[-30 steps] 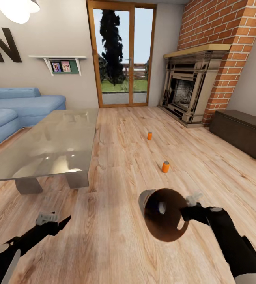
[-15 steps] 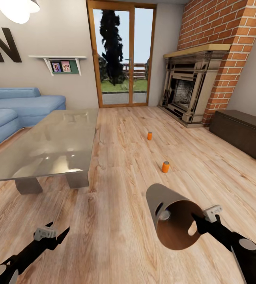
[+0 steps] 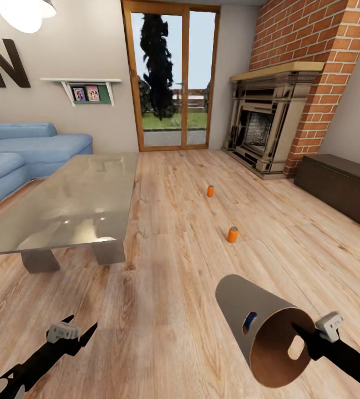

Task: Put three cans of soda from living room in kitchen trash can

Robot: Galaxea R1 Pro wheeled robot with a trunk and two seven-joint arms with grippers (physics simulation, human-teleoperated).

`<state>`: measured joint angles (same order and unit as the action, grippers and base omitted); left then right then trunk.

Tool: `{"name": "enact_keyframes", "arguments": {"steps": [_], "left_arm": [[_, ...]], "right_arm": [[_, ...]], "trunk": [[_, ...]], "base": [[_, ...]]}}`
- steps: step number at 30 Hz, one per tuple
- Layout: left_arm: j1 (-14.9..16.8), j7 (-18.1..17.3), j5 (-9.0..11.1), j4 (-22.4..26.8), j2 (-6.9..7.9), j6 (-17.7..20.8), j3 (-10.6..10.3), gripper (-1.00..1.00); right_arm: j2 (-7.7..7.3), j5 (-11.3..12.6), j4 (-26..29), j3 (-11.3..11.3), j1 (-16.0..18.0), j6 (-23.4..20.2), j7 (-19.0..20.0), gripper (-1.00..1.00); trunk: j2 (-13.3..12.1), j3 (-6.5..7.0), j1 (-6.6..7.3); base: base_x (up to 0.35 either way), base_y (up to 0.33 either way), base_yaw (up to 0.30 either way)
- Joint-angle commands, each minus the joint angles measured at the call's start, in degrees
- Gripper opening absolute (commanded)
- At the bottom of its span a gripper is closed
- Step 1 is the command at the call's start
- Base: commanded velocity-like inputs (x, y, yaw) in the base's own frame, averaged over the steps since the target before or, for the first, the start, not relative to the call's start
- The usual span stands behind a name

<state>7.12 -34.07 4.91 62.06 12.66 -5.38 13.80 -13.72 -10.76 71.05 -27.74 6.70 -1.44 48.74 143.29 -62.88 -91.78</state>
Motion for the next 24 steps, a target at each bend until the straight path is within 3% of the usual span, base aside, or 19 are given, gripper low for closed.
{"name": "enact_keyframes", "arguments": {"steps": [1, 5, 11, 24], "left_arm": [[0.0, -0.01, -0.01, -0.07, 0.0, -0.12, 0.0, 1.0], [0.0, -0.02, -0.05, -0.16, 0.0, -0.29, 0.0, 1.0], [0.0, 0.05, -0.08, -0.18, 0.0, -0.32, 0.0, 1.0], [-0.02, 0.05, -0.15, -0.25, 0.0, -0.33, -0.01, 1.0]], "right_arm": [[-0.15, 0.58, -0.45, -1.05, 0.02, 1.42, 0.97, -1.0], [-0.26, 0.85, -2.56, -3.26, -0.01, 6.5, 2.52, -1.0], [0.1, 0.92, -3.13, -5.9, -0.02, 7.82, 4.95, -1.0], [0.42, 0.92, -3.2, -6.57, -0.02, 7.98, 5.33, -1.0]], "trunk": [[0.0, 0.01, 0.01], [0.0, 0.01, 0.01], [0.0, 0.01, 0.01], [0.0, 0.01, 0.01]], "base": [[0.0, 0.0, 0.0], [0.0, -0.016, 0.0], [0.058, -0.176, 0.0], [0.133, -0.289, 0.0]]}}
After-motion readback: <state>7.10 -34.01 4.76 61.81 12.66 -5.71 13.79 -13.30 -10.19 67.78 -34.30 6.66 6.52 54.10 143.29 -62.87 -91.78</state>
